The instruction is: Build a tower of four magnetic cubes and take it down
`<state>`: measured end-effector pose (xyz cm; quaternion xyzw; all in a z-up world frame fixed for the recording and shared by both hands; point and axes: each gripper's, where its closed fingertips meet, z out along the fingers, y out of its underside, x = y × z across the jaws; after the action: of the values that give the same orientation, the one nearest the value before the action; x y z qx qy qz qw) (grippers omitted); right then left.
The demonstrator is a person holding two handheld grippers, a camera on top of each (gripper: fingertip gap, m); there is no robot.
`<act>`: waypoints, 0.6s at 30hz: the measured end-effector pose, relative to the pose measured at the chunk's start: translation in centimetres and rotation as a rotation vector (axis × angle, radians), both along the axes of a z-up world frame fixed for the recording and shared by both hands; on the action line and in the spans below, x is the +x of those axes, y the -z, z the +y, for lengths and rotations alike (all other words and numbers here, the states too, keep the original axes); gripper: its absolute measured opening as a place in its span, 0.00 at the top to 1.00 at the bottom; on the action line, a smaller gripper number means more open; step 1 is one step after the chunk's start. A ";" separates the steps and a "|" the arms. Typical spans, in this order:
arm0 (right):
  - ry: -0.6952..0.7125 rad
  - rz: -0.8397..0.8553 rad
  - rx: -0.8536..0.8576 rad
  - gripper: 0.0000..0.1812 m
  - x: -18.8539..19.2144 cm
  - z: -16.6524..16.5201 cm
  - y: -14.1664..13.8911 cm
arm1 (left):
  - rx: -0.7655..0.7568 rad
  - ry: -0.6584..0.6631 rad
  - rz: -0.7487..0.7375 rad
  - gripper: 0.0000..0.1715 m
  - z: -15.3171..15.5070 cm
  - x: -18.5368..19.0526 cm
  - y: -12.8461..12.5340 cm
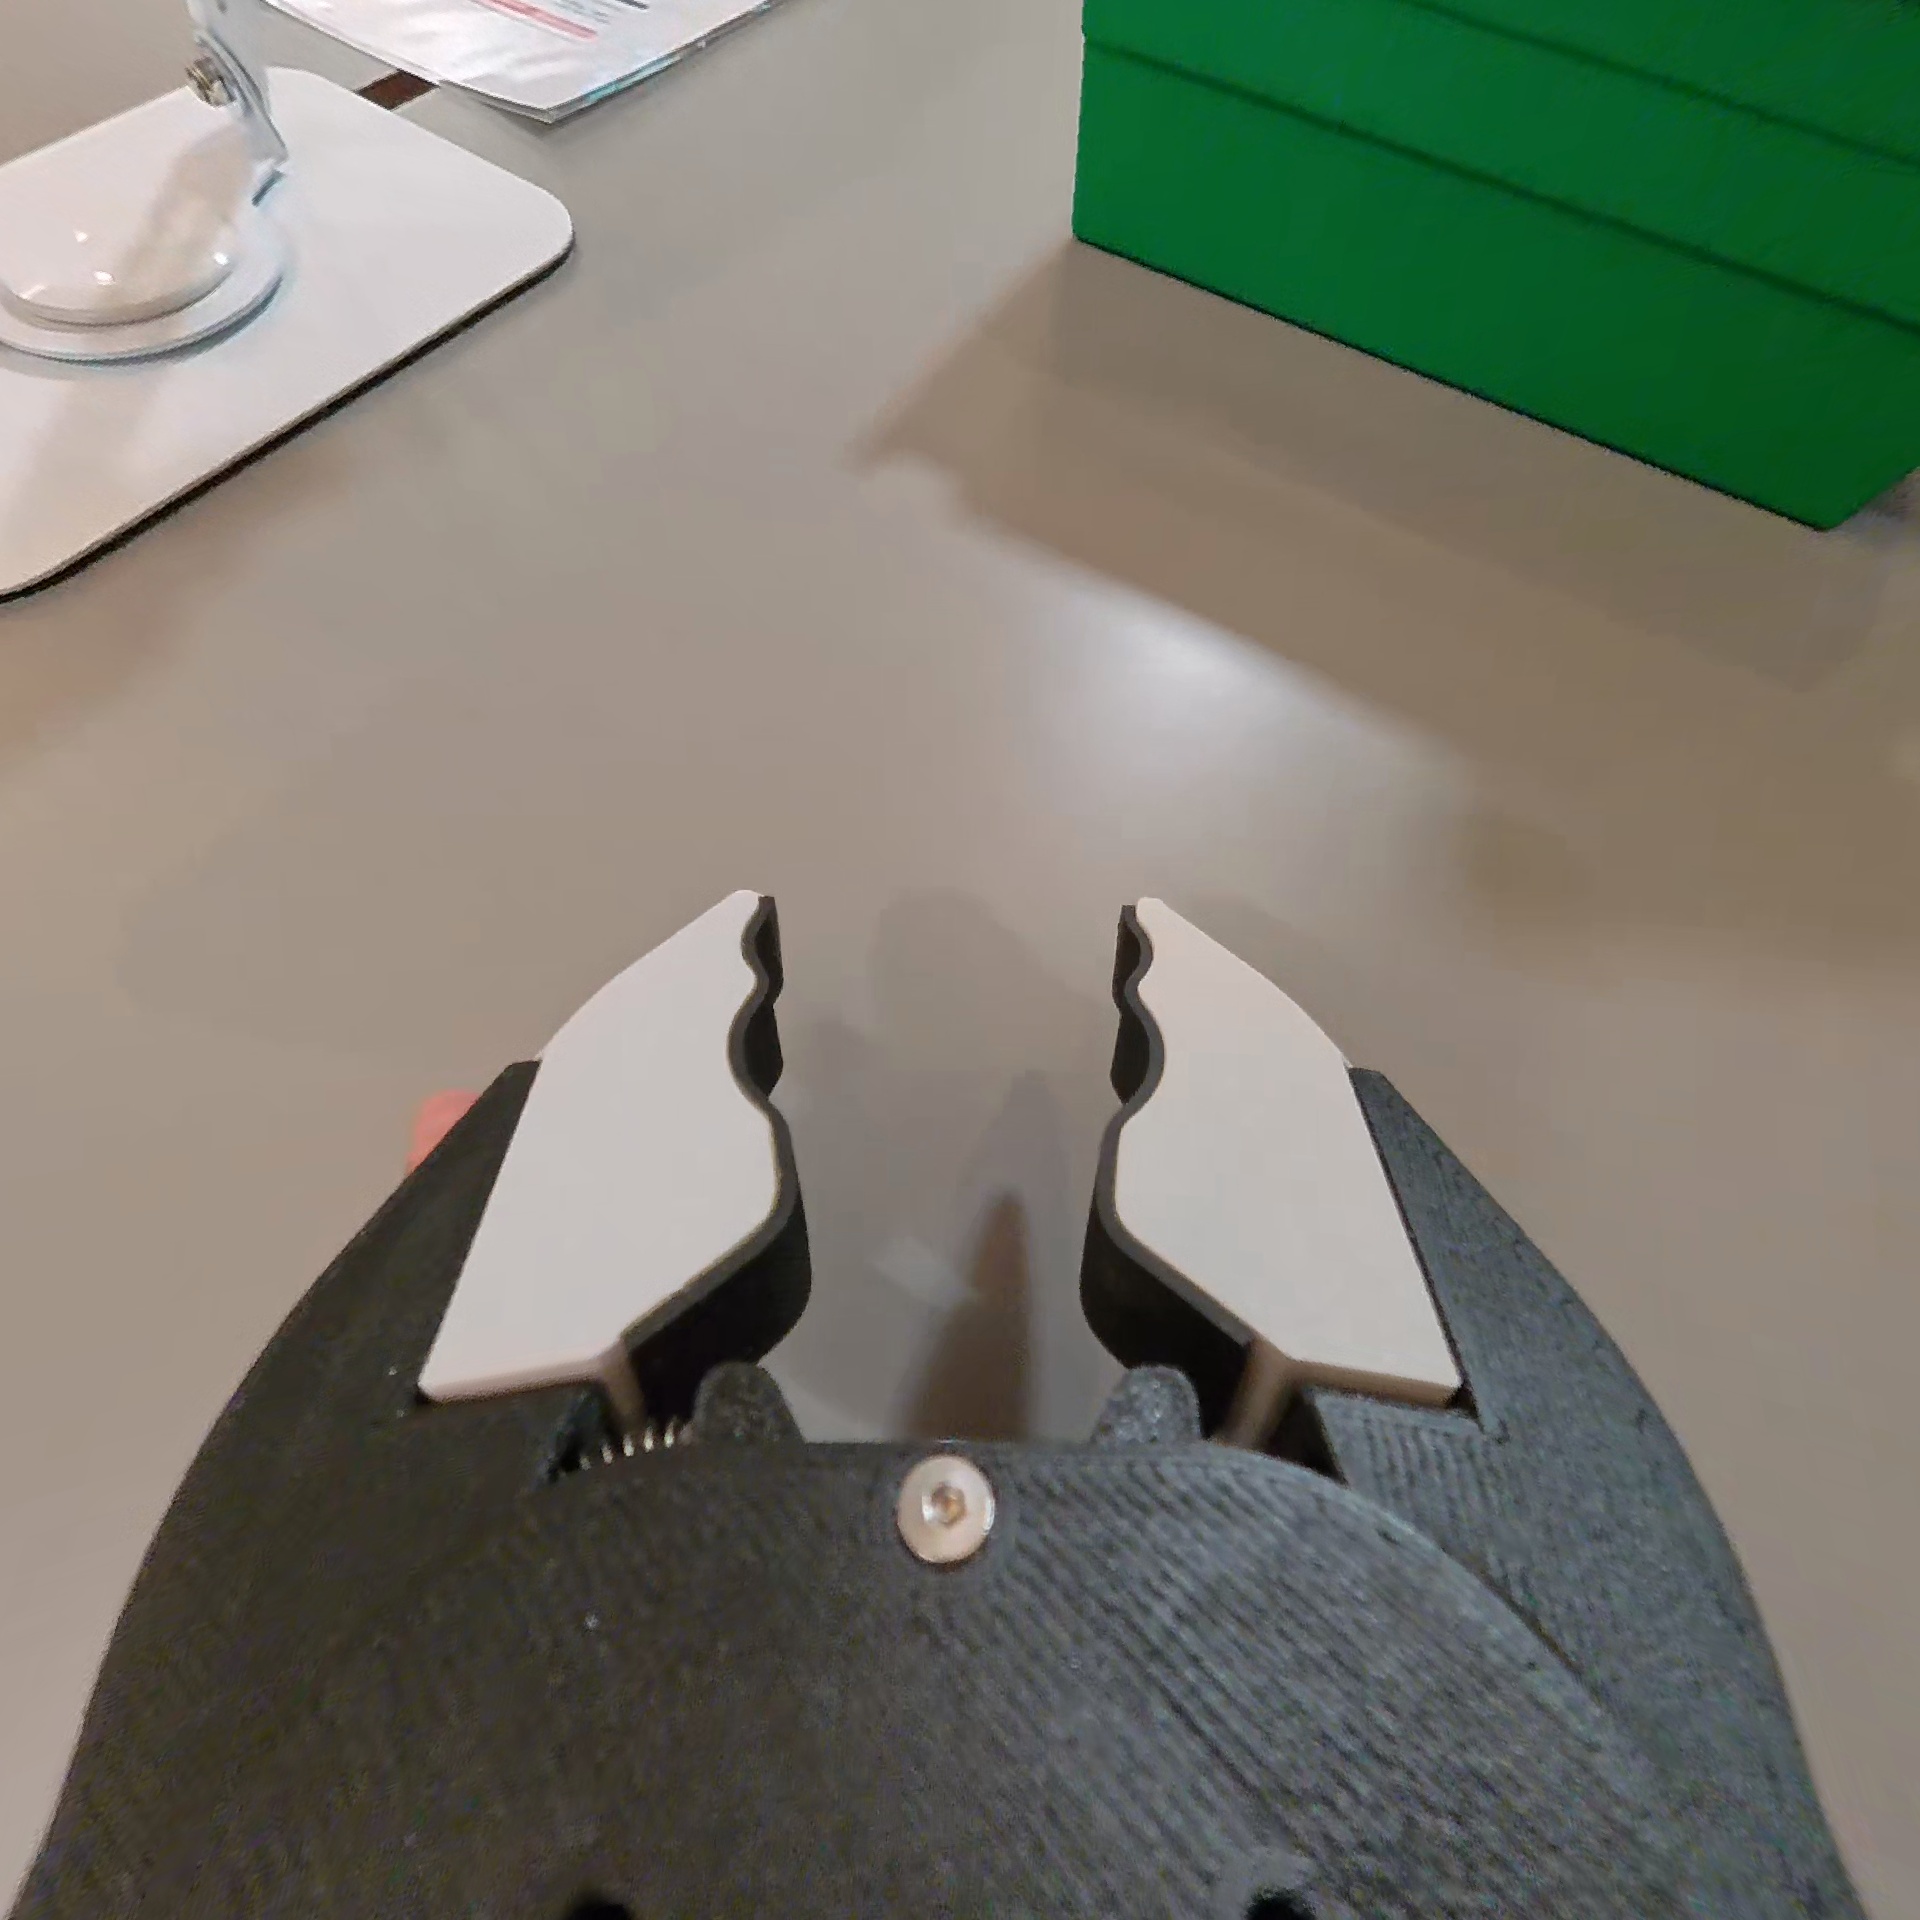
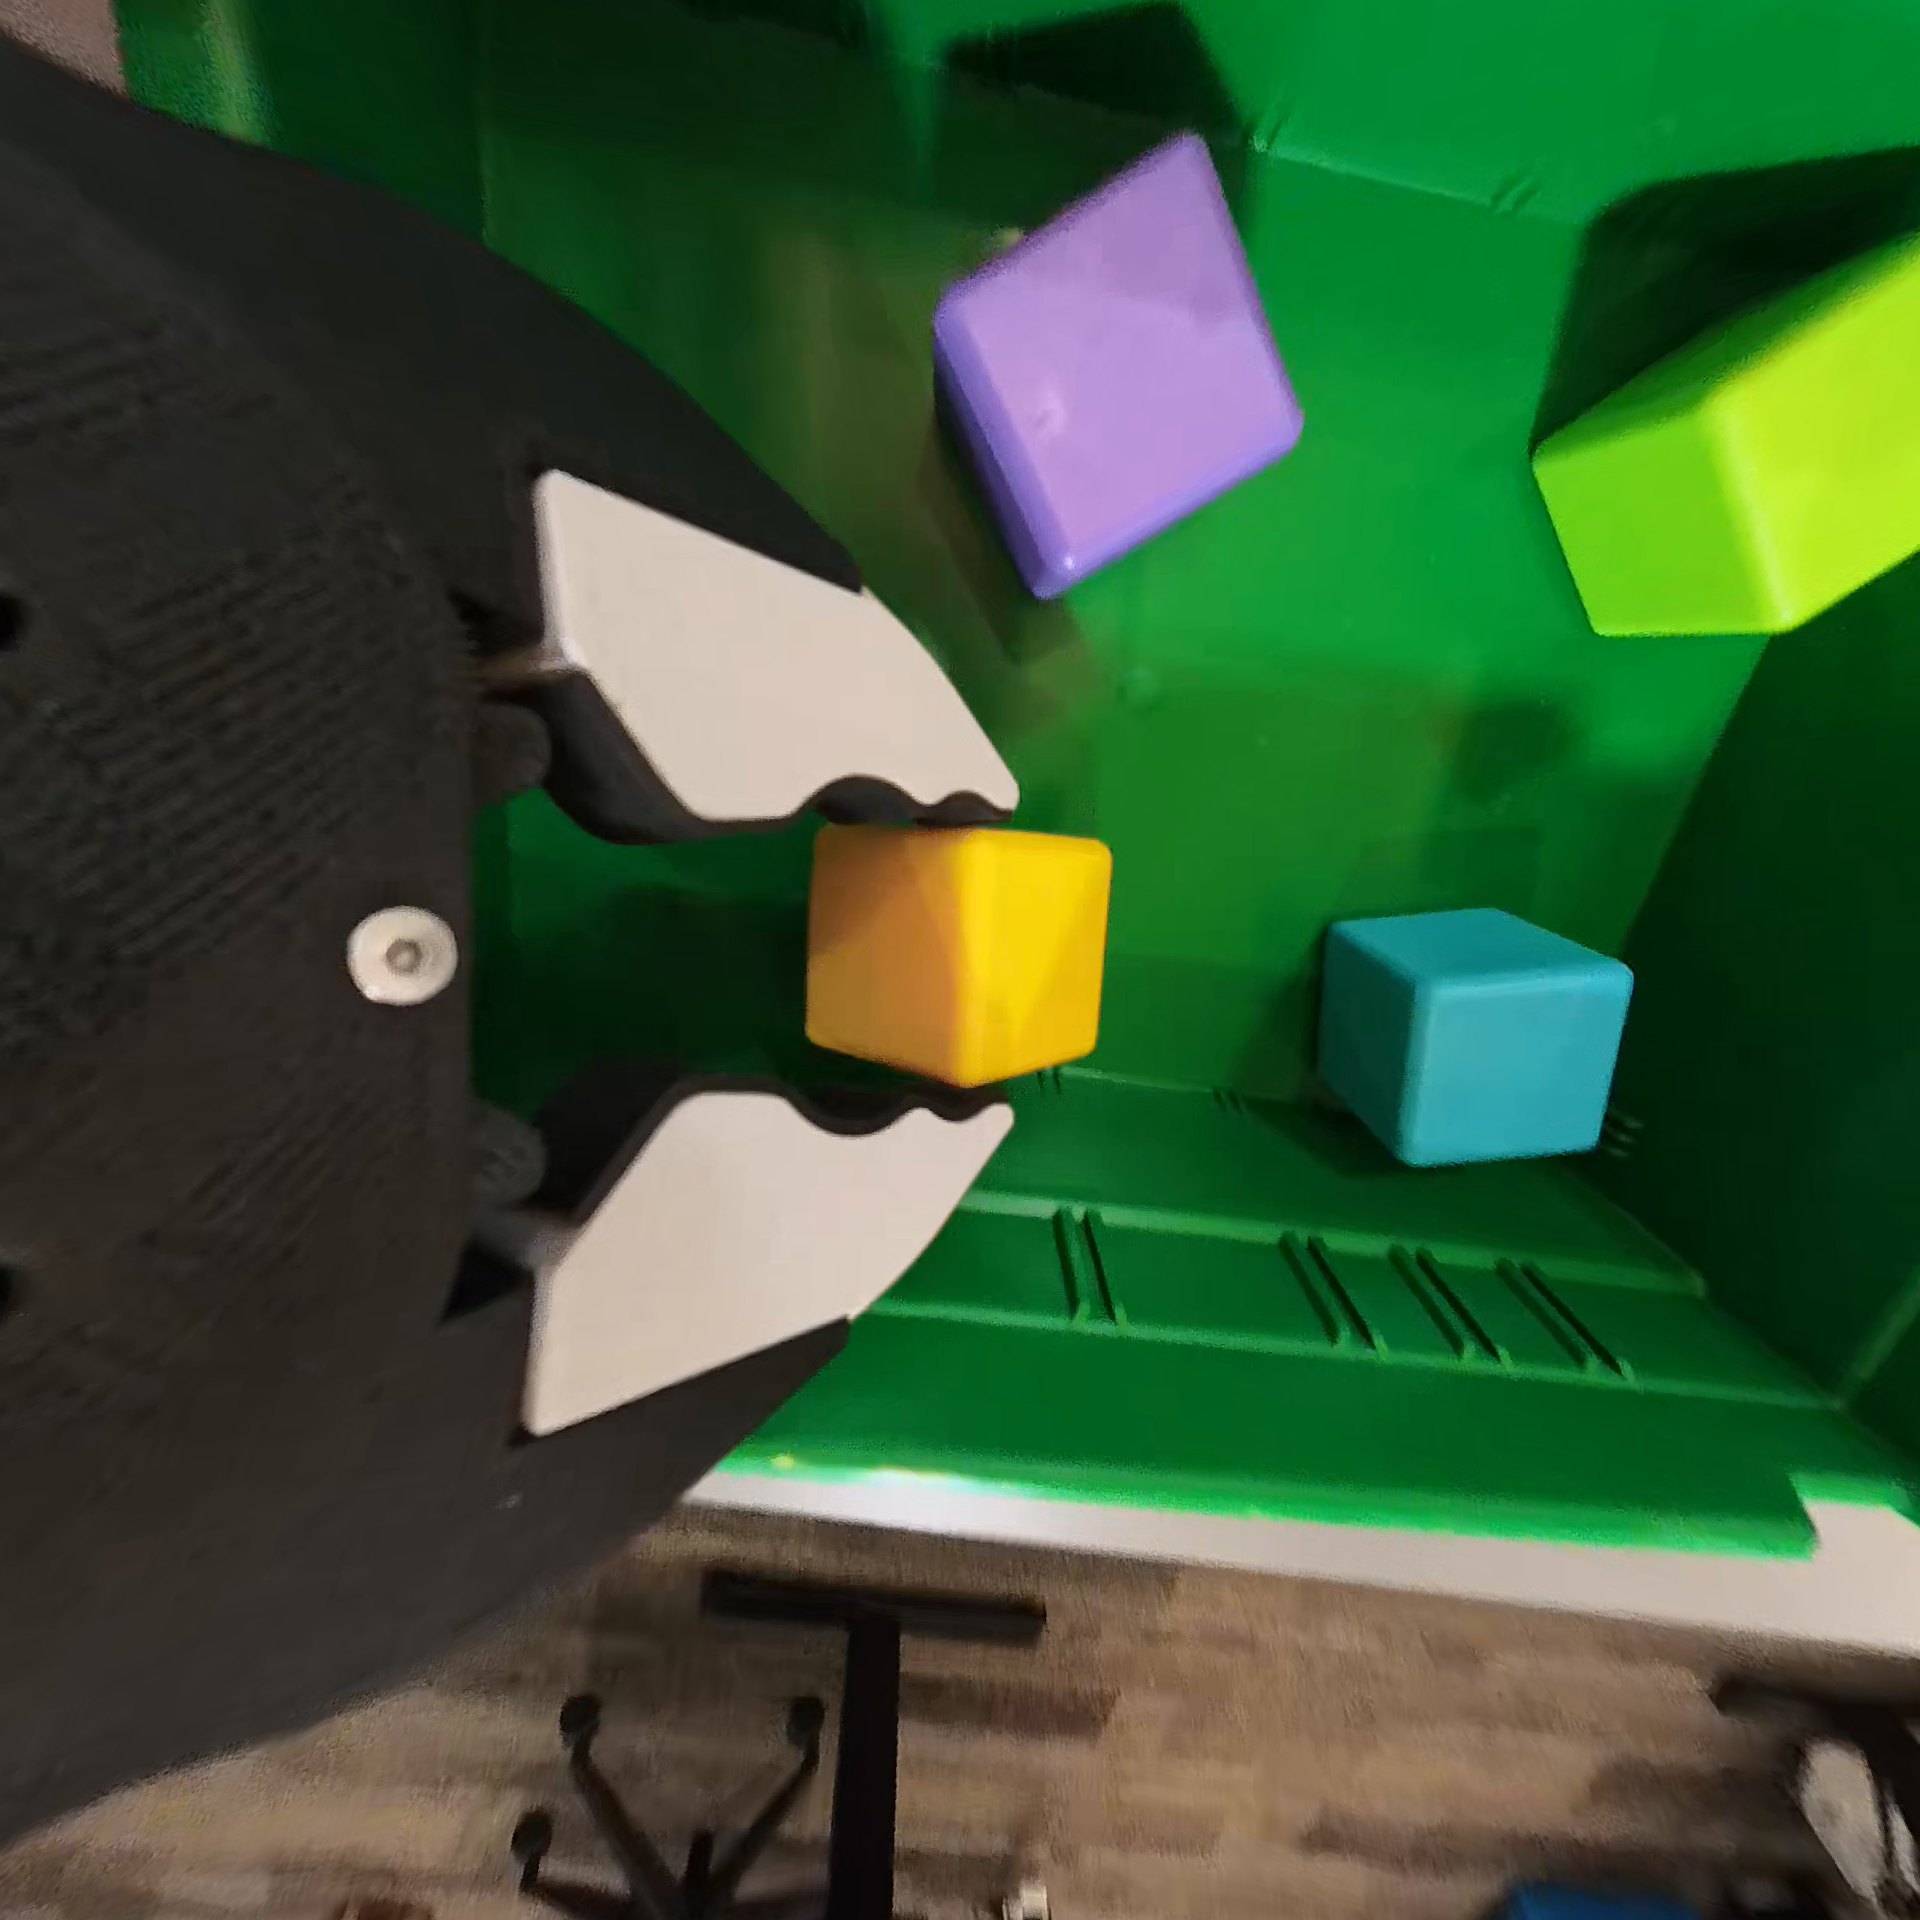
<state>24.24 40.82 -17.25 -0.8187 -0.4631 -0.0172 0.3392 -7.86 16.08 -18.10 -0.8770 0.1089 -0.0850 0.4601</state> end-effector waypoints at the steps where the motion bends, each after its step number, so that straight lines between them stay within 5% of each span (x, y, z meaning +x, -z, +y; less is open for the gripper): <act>1: 0.003 -0.016 0.043 0.74 0.1 0.3 -0.3 | 0.005 -0.004 0.003 0.64 0.0 -0.1 -0.1; 7: 0.004 0.005 0.100 0.70 -0.1 0.3 -1.9 | 0.018 -0.030 -0.013 0.64 0.1 -0.6 -0.4; 11: -0.020 0.144 0.169 0.70 -1.4 -0.1 -5.8 | 0.039 -0.050 -0.005 0.63 0.3 -0.8 -0.8; 15: -0.224 0.543 0.209 0.70 -6.5 -4.4 -13.1 | 0.089 -0.092 -0.009 0.64 0.7 -1.3 -1.6; 18: -0.394 0.948 0.221 0.65 -9.7 -9.7 -19.4 | 0.272 -0.139 -0.015 0.78 1.0 -1.7 -4.9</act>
<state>14.54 31.07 2.13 -0.5934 -0.3992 0.3706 0.5925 -9.55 17.08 -13.16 -0.8115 0.0551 -0.0439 0.5802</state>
